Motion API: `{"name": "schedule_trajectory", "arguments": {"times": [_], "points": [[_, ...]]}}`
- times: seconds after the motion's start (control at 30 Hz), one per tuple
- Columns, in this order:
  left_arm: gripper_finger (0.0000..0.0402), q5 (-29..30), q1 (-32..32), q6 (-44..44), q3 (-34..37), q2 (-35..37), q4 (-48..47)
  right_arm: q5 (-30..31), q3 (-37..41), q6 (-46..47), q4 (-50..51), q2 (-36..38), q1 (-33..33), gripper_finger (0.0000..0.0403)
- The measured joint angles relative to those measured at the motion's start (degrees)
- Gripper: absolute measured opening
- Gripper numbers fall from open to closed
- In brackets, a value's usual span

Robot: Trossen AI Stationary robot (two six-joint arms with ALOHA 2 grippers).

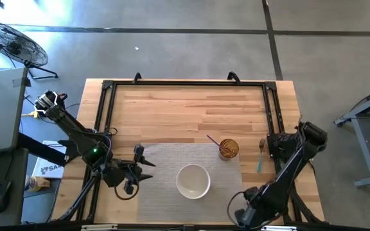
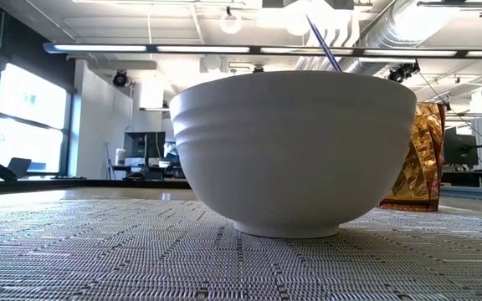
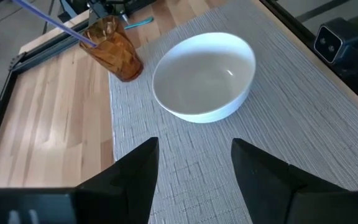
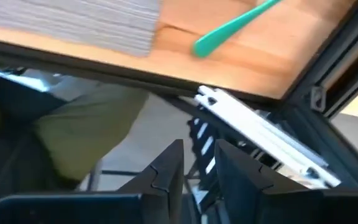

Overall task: Pick & Place Utensil
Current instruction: Put the green spoon into the white bowl

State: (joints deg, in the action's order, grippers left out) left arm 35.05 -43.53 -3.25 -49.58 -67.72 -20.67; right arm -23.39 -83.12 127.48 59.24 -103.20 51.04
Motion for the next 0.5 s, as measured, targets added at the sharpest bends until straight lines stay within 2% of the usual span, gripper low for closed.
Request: {"name": "schedule_trajectory", "arguments": {"times": [0.1, 0.27, 0.5], "points": [[0.0197, 0.0, 0.0, 0.0, 0.0, 0.0, 0.0, -0.4, 2.7, 0.3, 0.3, 0.0, 1.0, 0.0096], [0.0197, 0.1, 0.0, 0.5, 0.0, 0.0, 0.0, -5.8, 8.5, 0.7, -0.2, 0.0, 1.7, 0.0131], [0.0197, 0.3, 0.0, 1.1, 0.0, 0.0, 0.0, -3.6, 14.1, -4.2, -1.6, 0.0, 1.3, 0.0204]]}}
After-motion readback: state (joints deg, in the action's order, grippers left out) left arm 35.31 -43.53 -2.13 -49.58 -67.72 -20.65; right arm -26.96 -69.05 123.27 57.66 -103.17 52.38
